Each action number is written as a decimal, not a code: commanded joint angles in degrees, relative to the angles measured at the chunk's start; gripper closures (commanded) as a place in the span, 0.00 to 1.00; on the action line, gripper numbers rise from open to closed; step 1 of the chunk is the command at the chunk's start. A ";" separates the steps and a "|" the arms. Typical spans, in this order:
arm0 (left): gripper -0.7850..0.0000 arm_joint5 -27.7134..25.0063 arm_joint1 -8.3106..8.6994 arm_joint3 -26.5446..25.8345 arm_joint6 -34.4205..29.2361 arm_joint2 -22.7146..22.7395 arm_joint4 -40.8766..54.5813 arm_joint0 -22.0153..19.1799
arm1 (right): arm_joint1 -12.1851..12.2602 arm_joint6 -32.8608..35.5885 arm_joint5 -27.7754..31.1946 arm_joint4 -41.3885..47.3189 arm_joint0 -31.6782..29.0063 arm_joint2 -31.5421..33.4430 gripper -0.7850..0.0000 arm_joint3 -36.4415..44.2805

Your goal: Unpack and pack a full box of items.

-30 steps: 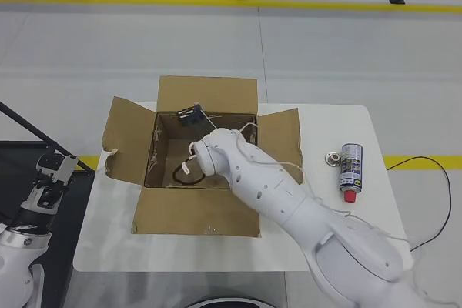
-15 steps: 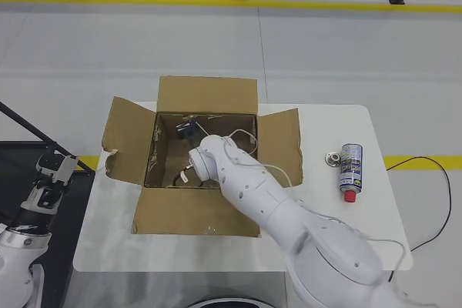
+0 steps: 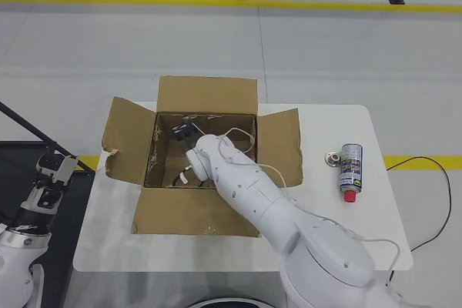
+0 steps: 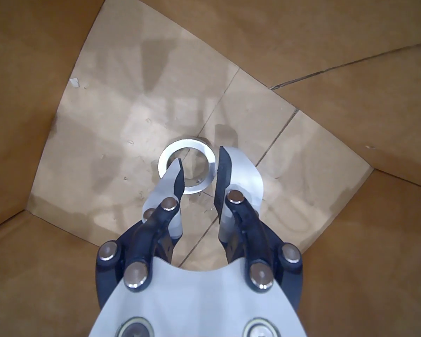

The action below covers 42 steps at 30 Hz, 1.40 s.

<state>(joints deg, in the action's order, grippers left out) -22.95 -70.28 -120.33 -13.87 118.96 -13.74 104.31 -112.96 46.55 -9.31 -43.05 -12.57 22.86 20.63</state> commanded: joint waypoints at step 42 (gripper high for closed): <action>0.00 0.00 0.00 0.00 0.00 0.00 0.00 0.00 | 25.42 26.53 1.64 -39.21 -42.43 54.96 0.00 102.83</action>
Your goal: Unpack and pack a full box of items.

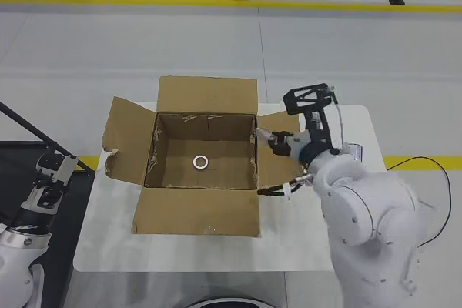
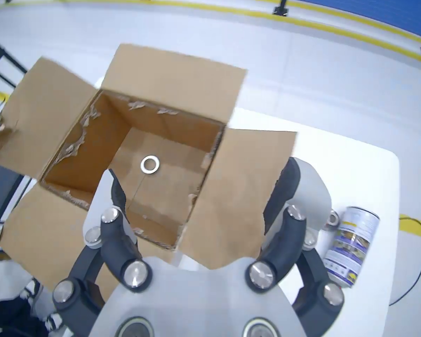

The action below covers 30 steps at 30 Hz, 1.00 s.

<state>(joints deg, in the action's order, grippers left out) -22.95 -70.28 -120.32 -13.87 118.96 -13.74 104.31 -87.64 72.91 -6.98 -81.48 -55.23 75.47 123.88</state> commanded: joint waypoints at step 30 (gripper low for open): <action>0.00 0.00 0.00 0.00 0.00 0.00 0.00 0.00 | 4.42 12.39 7.62 -12.81 17.75 24.63 0.00 -53.07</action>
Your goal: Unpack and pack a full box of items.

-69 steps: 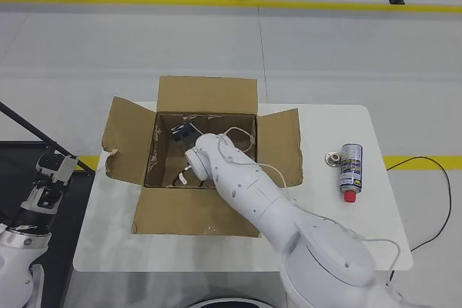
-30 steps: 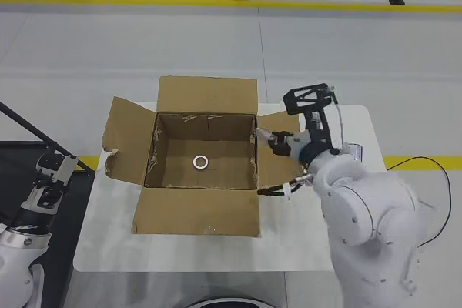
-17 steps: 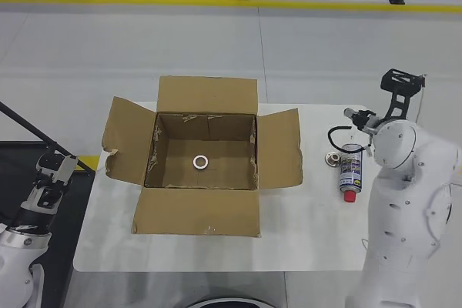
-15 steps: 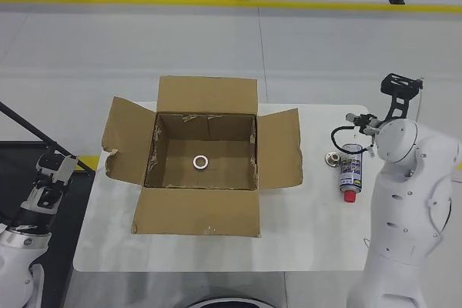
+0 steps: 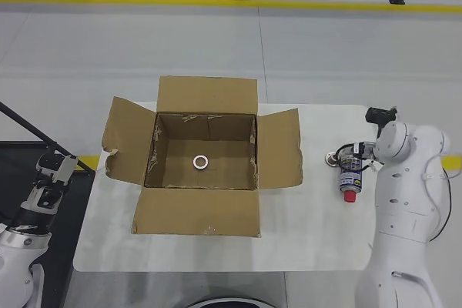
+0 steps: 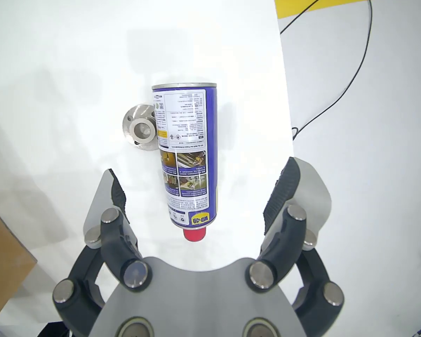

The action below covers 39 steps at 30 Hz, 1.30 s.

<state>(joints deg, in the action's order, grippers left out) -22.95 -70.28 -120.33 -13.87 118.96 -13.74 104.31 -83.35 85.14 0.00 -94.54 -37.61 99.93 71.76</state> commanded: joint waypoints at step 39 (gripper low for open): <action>0.00 0.00 0.00 0.00 0.00 0.00 0.00 0.00 | 3.50 -1.72 8.68 10.17 2.49 -1.51 0.85 -14.62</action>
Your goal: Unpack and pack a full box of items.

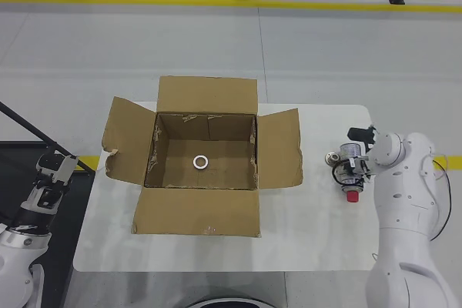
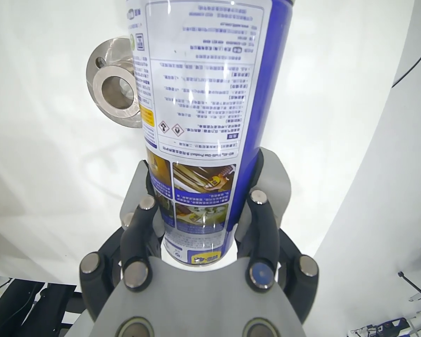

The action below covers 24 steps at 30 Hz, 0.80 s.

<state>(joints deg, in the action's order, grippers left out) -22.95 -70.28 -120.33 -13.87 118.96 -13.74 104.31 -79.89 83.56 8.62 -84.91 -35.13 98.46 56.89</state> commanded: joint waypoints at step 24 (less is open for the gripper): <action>0.00 0.00 0.00 0.00 0.00 0.00 0.00 0.00 | 0.52 2.02 -5.29 18.71 -8.53 -5.66 1.00 43.49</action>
<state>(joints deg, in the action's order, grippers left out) -22.95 -70.28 -120.32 -13.87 118.96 -13.74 104.31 -79.34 85.96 4.03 -66.60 -43.53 93.54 98.40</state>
